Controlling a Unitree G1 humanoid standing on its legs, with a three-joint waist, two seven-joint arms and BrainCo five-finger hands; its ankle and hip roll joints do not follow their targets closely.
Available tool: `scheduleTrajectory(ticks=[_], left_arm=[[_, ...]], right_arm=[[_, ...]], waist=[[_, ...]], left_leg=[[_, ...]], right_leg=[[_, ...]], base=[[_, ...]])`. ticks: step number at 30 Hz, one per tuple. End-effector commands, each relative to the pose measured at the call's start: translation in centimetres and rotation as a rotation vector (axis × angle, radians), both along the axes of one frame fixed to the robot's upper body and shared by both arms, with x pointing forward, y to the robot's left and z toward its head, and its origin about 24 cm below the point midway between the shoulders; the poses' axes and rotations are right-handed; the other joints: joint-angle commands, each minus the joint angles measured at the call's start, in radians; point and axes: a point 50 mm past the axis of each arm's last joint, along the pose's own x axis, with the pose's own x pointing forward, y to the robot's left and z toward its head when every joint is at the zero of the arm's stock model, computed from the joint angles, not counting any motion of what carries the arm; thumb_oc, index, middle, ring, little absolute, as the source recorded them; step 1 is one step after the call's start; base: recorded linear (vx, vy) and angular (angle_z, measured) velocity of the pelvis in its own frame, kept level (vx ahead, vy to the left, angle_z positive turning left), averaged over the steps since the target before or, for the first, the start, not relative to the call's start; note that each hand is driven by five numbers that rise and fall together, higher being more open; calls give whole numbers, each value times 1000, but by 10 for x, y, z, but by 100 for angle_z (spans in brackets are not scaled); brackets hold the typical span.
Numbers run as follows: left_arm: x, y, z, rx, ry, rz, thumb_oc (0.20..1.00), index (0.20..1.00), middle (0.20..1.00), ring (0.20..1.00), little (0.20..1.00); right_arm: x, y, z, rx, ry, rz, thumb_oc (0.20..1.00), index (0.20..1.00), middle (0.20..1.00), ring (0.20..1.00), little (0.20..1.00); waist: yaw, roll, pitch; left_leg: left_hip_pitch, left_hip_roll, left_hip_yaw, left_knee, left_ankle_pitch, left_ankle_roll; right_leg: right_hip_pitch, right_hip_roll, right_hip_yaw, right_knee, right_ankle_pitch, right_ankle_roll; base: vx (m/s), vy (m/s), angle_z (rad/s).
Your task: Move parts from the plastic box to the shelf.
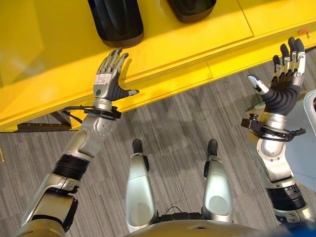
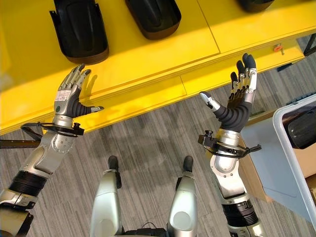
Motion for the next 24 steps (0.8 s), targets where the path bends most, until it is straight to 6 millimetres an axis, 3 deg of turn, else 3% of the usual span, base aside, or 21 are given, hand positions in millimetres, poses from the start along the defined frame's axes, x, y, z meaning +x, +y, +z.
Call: scheduleTrajectory(ticks=[1,12,24], left_arm=[[5,3,13,34,-83,43,1000,1000,1000,1000,1000],[22,1,5,60,-10,73,1000,1000,1000,1000,1000],[27,-7,14,67,-26,50,1000,1000,1000,1000,1000]], right_arm=[[-8,-8,15,57,-97,-6,1000,1000,1000,1000,1000],[-9,-8,9,60,-64,18,1000,1000,1000,1000,1000],[-9,-8,7,58,-49,27,1000,1000,1000,1000,1000]], waist=[[-11,-12,-48],[-25,-19,-49],[-32,-21,-51]], left_leg=[[30,-30,48,-94,58,50],[11,-29,46,-74,54,49],[4,-25,49,-64,50,49]], right_leg=[[-14,-9,-1,198,-162,-72],[-31,-4,11,220,-166,-75],[-45,0,23,229,-165,-77]], base=[[0,0,0],[2,2,-1],[-3,1,-2]])
